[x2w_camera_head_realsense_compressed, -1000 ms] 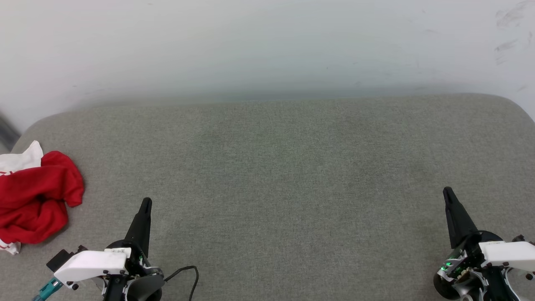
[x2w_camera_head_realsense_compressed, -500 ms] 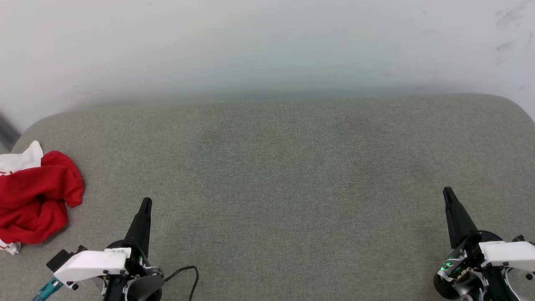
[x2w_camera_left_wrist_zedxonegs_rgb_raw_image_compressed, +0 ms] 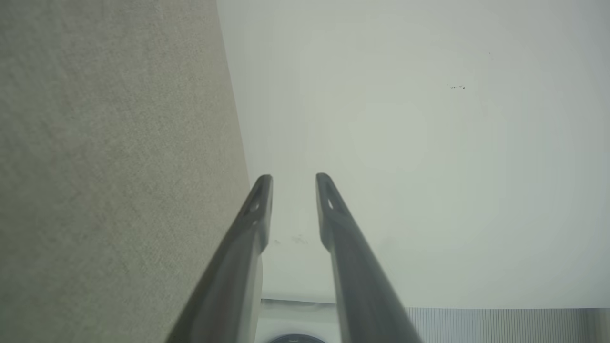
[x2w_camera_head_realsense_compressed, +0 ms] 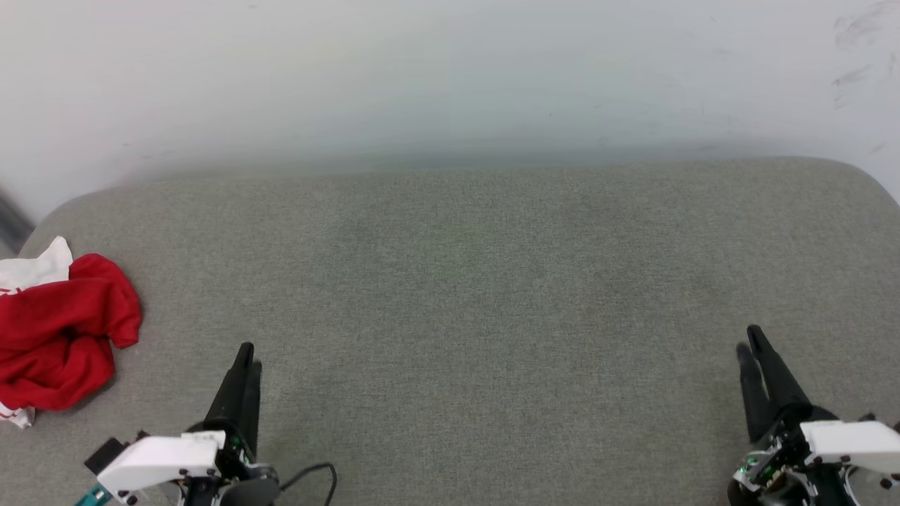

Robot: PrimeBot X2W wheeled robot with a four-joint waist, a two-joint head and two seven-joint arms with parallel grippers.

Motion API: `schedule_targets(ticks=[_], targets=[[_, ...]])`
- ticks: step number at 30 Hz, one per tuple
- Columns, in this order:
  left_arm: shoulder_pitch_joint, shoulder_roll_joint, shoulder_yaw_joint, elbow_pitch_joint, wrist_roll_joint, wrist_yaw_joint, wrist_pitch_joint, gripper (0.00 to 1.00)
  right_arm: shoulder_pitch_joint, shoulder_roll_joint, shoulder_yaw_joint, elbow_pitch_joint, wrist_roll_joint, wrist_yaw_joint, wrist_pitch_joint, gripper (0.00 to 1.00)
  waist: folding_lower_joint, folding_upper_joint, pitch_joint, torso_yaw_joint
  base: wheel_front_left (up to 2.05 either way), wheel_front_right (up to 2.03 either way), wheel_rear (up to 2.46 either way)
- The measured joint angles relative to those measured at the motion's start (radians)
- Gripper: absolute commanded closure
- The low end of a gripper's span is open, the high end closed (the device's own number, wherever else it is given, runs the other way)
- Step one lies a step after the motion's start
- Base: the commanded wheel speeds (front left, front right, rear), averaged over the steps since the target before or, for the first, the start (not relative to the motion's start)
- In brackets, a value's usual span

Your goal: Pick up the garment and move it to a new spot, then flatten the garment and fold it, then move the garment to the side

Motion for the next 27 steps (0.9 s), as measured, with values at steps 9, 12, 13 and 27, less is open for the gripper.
schedule_targets(ticks=[9, 12, 13, 27], targets=[[0.032, -0.005, -0.001, 0.002, 0.007, 0.000, -0.032, 0.00, 0.033, 0.001, 0.004, 0.018, -0.028, 0.000, -0.033, 0.00, 0.0000, 0.0001, 0.001, -0.001, 0.00, 0.00, 0.00], [0.033, -0.004, 0.008, -0.004, 0.039, 0.000, -0.047, 0.00, 0.033, 0.001, 0.003, 0.008, -0.077, 0.000, -0.047, 0.00, 0.0000, 0.0000, 0.001, -0.001, 0.00, 0.00, 0.00], [0.033, -0.004, 0.013, -0.008, 0.052, 0.002, -0.052, 0.00, 0.034, 0.001, 0.002, 0.003, -0.096, 0.000, -0.052, 0.00, -0.0001, 0.0000, 0.001, -0.001, 0.00, 0.00, 0.00], [0.045, -0.004, 0.010, -0.129, 0.350, 0.100, -0.112, 0.00, 0.039, 0.002, -0.008, -0.080, -0.381, 0.000, -0.113, 0.00, 0.0000, 0.0000, 0.006, -0.002, 0.00, 0.00, 0.00]])
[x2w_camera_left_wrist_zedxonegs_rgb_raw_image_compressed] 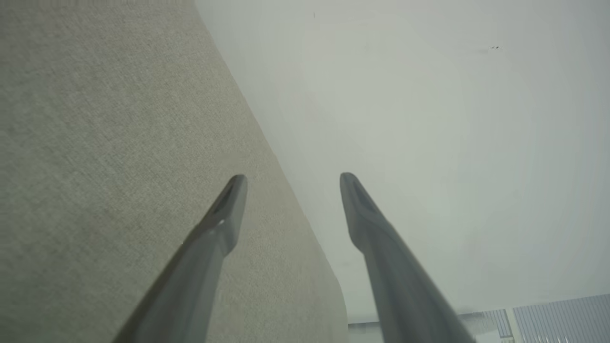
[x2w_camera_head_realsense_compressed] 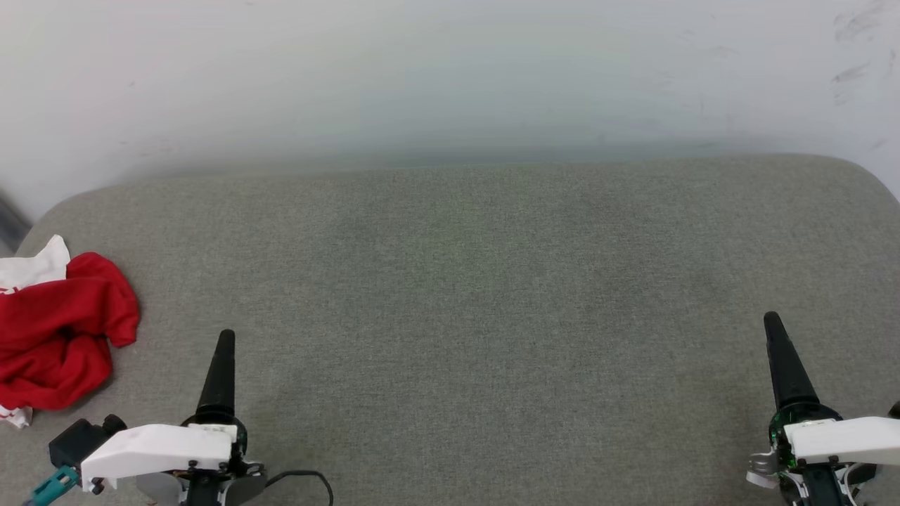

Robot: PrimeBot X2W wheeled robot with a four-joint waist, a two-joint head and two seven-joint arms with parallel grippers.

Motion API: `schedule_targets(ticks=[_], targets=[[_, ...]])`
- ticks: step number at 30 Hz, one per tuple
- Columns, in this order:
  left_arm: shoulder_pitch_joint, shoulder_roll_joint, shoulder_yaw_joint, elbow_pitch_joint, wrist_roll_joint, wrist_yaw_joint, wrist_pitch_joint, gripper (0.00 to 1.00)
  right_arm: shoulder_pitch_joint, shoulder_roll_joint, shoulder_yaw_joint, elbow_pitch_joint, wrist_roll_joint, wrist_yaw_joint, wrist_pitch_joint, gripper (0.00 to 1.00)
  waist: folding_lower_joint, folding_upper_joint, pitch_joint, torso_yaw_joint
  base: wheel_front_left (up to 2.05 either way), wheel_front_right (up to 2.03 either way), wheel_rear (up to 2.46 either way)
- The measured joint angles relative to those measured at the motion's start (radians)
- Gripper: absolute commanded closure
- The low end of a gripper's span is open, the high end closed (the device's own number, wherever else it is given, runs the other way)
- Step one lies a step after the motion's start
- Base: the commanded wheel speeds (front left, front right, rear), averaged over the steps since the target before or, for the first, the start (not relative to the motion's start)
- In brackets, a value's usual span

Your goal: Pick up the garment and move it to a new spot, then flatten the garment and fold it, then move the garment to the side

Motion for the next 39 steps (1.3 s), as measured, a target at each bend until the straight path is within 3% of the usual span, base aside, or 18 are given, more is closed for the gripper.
schedule_targets(ticks=[3, 4, 11, 39], targets=[[0.004, 0.000, -0.018, -0.018, 0.078, 0.027, -0.012, 0.00, 0.004, 0.000, 0.005, -0.021, -0.070, 0.000, -0.012, 0.00, 0.0000, 0.0000, 0.001, 0.000, 0.00, 0.00, 0.00], [0.010, 0.000, -0.035, -0.032, 0.151, 0.051, -0.024, 0.00, 0.009, 0.000, 0.015, -0.038, -0.146, 0.000, -0.022, 0.00, 0.0000, 0.0000, 0.002, 0.000, 0.00, 0.00, 0.00], [0.023, 0.000, -0.067, -0.053, 0.297, 0.094, -0.050, 0.00, 0.020, 0.000, 0.042, -0.071, -0.312, 0.000, -0.048, 0.00, 0.0000, 0.0000, 0.003, 0.000, 0.00, 0.00, 0.00], [0.065, 0.016, -0.162, -0.113, 0.716, 0.176, -0.136, 0.00, 0.061, 0.000, 0.089, -0.108, -0.763, 0.000, -0.135, 0.00, 0.0000, 0.0000, 0.005, 0.005, 0.00, 0.00, 0.00]])
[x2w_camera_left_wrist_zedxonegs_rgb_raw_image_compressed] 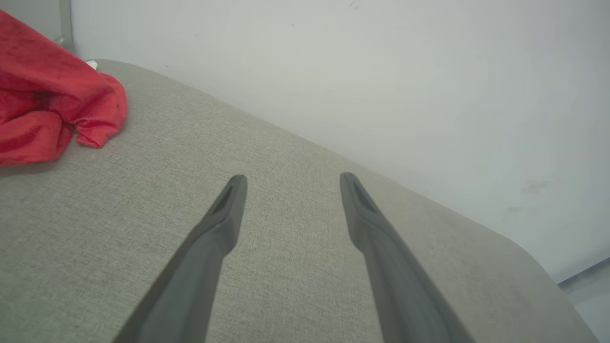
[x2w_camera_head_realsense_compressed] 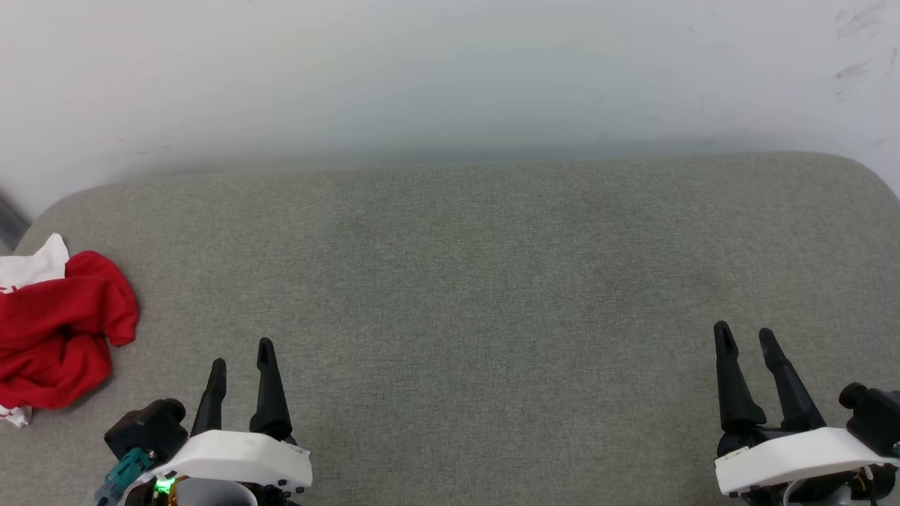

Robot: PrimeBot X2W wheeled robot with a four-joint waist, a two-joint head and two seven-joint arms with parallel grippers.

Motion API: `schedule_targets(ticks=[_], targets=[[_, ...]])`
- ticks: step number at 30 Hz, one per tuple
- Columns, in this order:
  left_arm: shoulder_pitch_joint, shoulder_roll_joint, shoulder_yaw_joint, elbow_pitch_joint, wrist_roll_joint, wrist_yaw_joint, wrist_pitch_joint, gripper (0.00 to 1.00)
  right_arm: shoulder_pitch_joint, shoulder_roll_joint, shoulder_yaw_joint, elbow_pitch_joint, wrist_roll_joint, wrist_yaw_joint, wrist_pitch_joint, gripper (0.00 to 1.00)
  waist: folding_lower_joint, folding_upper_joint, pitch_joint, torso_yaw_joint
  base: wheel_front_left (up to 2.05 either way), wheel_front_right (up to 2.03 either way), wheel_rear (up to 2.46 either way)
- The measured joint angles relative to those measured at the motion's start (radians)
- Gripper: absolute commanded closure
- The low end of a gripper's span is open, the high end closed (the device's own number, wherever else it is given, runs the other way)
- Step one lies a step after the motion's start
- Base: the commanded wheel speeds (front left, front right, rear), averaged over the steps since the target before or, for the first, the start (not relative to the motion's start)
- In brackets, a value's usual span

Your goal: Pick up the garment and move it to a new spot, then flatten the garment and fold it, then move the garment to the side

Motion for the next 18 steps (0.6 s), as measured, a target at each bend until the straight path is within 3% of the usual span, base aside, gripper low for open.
schedule_targets(ticks=[18], targets=[[0.019, 0.005, -0.029, -0.014, 0.170, 0.002, -0.045, 0.00, 0.022, 0.000, 0.008, -0.028, -0.195, 0.000, -0.044, 0.00, 0.0000, 0.0000, 0.004, 0.005, 0.00, 0.00, 0.00]])
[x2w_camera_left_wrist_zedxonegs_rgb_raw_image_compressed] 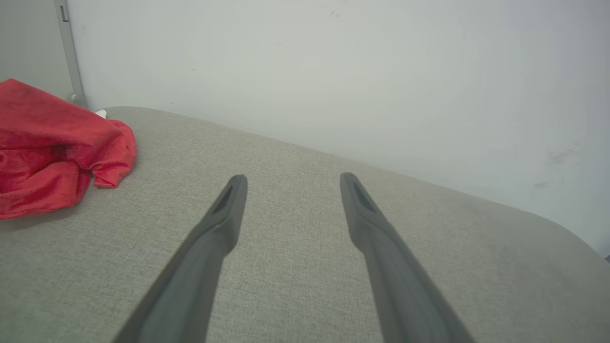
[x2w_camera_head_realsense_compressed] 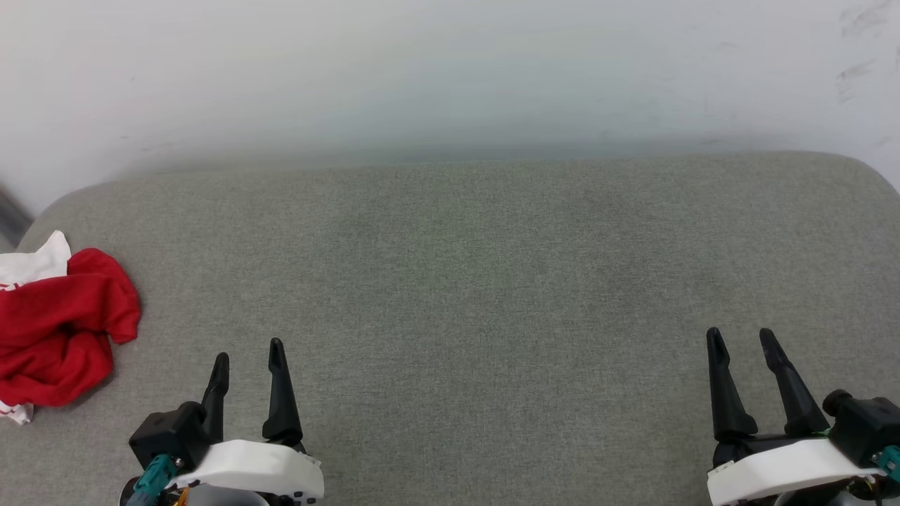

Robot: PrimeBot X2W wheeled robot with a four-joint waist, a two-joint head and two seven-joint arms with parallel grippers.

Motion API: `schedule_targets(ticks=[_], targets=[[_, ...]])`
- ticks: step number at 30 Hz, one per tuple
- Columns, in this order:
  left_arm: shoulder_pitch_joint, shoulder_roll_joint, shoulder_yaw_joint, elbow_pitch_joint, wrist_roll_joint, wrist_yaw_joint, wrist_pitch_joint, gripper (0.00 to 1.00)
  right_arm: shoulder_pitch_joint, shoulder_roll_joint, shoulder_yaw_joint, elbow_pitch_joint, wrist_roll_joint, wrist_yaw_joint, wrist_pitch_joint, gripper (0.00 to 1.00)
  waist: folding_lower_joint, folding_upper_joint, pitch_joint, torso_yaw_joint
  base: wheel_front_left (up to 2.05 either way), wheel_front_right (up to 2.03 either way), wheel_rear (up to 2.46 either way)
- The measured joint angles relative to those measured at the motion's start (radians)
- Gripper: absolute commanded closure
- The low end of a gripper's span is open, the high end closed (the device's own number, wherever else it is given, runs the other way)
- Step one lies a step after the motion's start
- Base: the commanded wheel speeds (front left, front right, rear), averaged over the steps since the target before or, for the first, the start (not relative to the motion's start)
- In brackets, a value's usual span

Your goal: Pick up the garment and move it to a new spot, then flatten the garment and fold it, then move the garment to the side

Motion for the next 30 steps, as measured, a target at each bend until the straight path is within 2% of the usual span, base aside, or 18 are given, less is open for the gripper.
schedule_targets(ticks=[30], targets=[[0.036, -0.012, 0.000, 0.010, 0.236, -0.018, -0.062, 0.00, 0.038, 0.000, 0.025, -0.031, -0.202, 0.000, -0.062, 0.00, 0.0000, 0.0000, -0.005, 0.000, 0.00, 0.00, 0.00]])
